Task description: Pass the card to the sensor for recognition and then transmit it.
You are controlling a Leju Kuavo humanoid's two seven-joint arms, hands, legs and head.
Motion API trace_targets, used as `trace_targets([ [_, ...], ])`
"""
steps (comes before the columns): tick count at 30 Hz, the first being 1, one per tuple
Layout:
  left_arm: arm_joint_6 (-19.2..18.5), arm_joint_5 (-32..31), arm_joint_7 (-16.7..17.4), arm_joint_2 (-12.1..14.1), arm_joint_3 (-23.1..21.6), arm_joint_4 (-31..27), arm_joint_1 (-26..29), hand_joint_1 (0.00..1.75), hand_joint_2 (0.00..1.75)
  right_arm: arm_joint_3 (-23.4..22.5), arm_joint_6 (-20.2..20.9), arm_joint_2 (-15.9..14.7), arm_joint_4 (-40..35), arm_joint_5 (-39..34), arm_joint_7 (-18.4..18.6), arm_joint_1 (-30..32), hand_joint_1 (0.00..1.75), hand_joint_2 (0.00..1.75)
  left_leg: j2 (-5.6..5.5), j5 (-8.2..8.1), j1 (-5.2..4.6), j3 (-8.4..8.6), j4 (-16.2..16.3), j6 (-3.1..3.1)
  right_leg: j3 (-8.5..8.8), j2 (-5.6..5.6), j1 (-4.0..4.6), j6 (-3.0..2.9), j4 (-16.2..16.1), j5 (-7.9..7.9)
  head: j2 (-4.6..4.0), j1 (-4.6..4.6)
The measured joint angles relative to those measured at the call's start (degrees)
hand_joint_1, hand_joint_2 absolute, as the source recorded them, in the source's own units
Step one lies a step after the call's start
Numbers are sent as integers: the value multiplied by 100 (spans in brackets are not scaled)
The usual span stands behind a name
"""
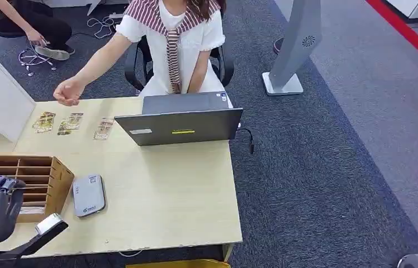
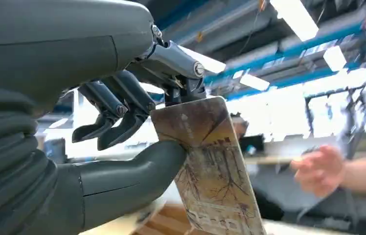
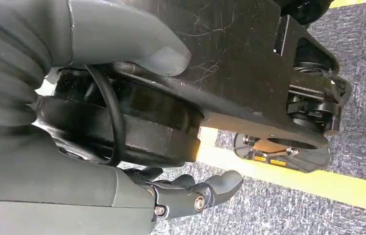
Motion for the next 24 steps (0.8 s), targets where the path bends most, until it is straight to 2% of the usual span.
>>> trace_targets([
  [9, 81, -6, -26, 87, -26, -535, 90, 175, 175, -7, -7, 0, 0, -4, -2, 4, 0, 175, 0, 3, 2, 1, 0, -4, 0, -1, 2, -2, 1, 2, -2, 0],
  [13, 586, 169, -142, 74, -26, -633, -169, 175, 175, 7, -4, 0, 0, 35, 0, 2, 0, 175, -10, 6, 1, 2, 1, -6, 0, -9, 7, -2, 1, 2, 0, 0],
  [15, 592, 273, -144, 50, -26, -539, -708, 175, 175, 66, 29, 0, -2, 169, 18, -16, 0, 175, -35, 14, 1, -1, 3, 0, 2, -33, 7, 0, -1, 3, -2, 2],
  [17, 553, 354, -151, 39, -50, -73, -1531, 175, 175, 184, 59, 0, -2, 311, 35, -51, 0, 175, -61, 30, -1, -7, 3, 0, 6, -53, 6, 7, -1, 10, -2, 0],
  [19, 555, 337, -203, 37, -140, 603, -2395, 175, 175, 302, 98, 0, -2, 444, 70, -88, 0, 175, -66, 47, -1, -14, 4, -3, -1, -61, 6, -3, -2, 25, -2, 2],
  [24, 579, -88, -262, -72, -661, 2828, -4449, 175, 175, 619, 142, 0, -4, 665, 127, -168, 0, 175, -46, 66, -1, -19, 5, -19, -13, -46, 5, -13, -2, 62, -2, 0],
])
